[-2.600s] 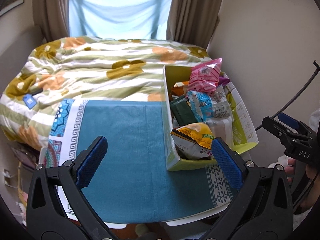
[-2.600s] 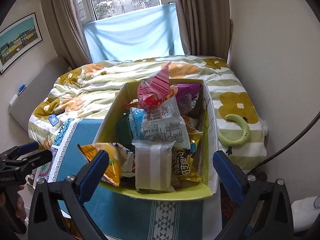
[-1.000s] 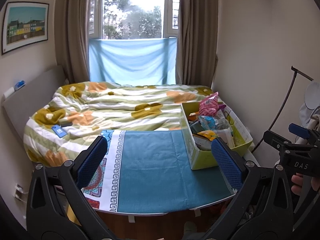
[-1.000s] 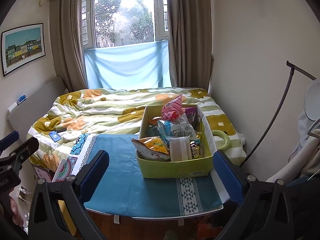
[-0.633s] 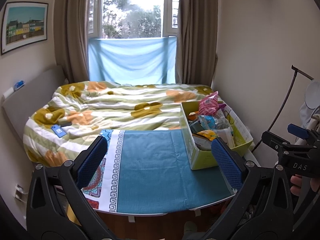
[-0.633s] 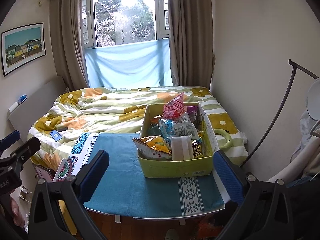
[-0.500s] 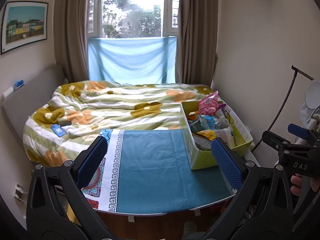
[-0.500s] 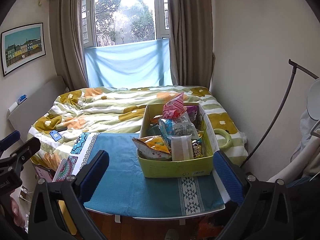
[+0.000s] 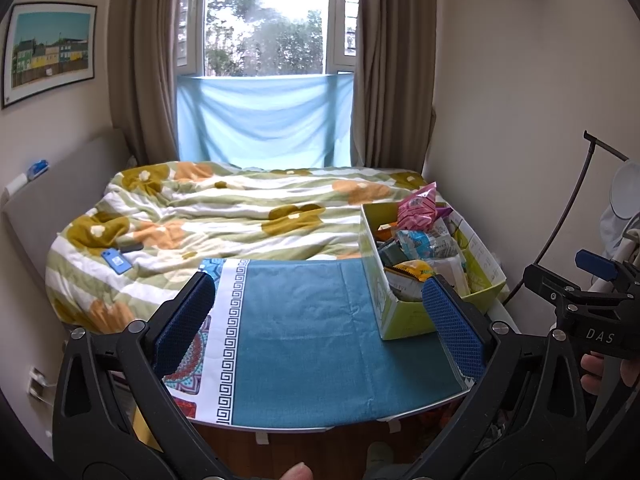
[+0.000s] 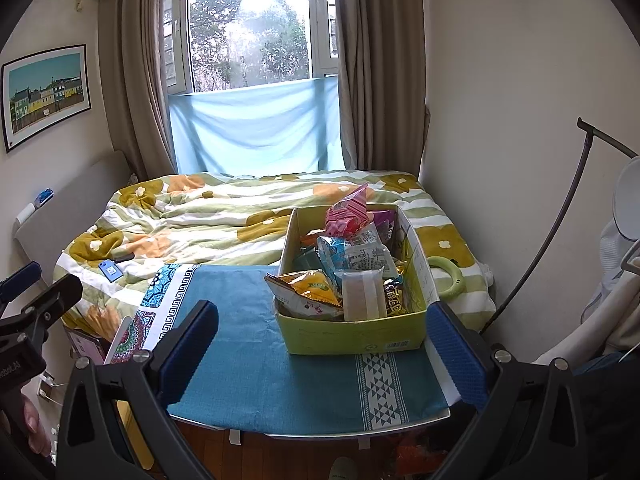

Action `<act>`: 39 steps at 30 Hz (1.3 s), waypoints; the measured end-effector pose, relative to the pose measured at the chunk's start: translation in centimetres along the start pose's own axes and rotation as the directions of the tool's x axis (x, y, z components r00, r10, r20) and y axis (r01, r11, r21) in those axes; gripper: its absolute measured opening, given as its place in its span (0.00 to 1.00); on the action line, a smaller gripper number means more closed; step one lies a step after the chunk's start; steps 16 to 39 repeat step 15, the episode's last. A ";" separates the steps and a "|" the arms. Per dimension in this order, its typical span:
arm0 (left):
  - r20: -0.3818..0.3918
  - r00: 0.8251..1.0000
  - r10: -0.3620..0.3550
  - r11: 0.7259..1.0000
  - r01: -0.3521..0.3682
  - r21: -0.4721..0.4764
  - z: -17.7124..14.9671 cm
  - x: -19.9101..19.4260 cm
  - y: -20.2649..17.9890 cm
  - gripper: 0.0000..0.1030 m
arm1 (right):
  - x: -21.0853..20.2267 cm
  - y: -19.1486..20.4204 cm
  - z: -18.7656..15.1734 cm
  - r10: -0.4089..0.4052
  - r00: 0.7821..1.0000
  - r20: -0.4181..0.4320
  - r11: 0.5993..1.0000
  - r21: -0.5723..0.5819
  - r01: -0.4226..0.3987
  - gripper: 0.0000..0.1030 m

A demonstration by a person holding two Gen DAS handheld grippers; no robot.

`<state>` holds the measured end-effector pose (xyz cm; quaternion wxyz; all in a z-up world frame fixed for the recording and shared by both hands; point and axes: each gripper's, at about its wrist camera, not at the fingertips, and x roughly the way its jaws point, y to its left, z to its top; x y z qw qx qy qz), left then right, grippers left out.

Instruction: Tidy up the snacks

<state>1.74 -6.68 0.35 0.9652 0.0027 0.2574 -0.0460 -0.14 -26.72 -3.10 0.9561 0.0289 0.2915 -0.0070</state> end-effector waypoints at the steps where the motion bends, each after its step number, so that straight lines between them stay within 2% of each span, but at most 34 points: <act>1: 0.001 1.000 0.003 1.000 -0.003 0.001 0.0 0.0 0.0 1.00 | 0.0 0.0 0.0 0.000 1.000 0.001 1.000 0.001 0.000 1.00; 5: 0.001 1.000 0.021 1.000 -0.021 0.008 0.0 0.0 -0.2 1.00 | 0.1 0.1 -0.1 0.000 1.000 -0.001 1.000 0.004 0.000 1.00; 11: 0.002 1.000 -0.002 1.000 0.002 0.006 -0.1 0.2 -0.3 1.00 | 0.3 0.0 -0.2 0.000 1.000 -0.002 1.000 0.005 0.000 1.00; 39: 0.011 1.000 0.006 1.000 -0.006 0.010 0.0 0.1 -0.3 1.00 | 0.5 -0.1 -0.4 -0.002 1.000 -0.005 1.000 0.007 0.002 1.00</act>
